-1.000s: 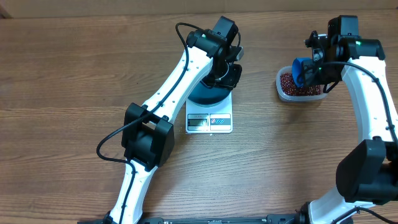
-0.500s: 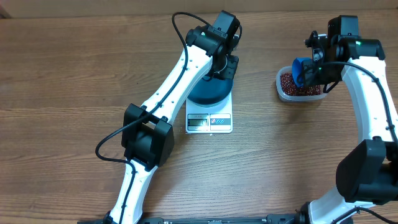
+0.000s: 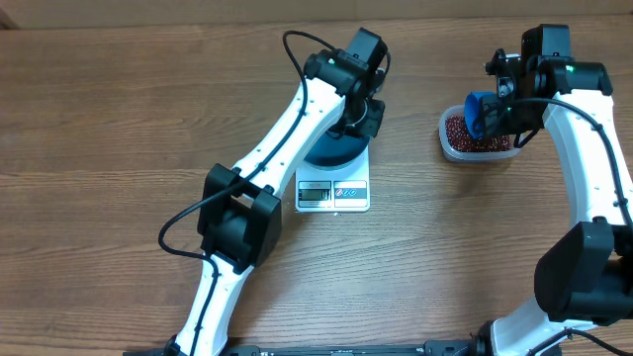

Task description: Scoop item into bowl and weigh 150g on scale

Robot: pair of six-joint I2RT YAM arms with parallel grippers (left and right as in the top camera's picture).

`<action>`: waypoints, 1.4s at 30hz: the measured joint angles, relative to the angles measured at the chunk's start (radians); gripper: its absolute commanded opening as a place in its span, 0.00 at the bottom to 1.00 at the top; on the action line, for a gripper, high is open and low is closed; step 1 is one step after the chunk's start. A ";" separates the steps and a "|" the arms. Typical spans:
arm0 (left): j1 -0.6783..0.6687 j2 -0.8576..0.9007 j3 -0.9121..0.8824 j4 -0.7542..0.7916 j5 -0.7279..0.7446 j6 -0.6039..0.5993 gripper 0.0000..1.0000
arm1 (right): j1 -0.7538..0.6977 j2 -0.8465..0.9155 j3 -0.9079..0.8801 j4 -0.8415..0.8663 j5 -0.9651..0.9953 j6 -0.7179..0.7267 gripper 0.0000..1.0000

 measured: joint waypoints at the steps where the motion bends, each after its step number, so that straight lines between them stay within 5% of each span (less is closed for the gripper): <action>1: -0.002 0.000 0.000 0.000 0.008 0.000 0.04 | 0.000 0.000 0.000 0.000 0.000 0.000 0.04; 20: 0.008 0.000 0.014 -0.021 -0.053 0.000 0.04 | 0.000 0.000 0.000 0.000 0.000 0.000 0.04; 30: 0.069 -0.145 0.170 -0.337 -0.067 0.008 0.04 | 0.000 0.000 0.000 -0.003 0.000 0.000 0.04; 36: -0.014 -0.311 0.188 -0.515 -0.122 0.007 0.04 | 0.000 0.000 0.000 -0.003 0.000 0.001 0.04; 42: -0.105 -0.340 0.091 -0.529 -0.217 -0.055 0.04 | 0.000 0.000 0.000 -0.003 -0.001 0.003 0.04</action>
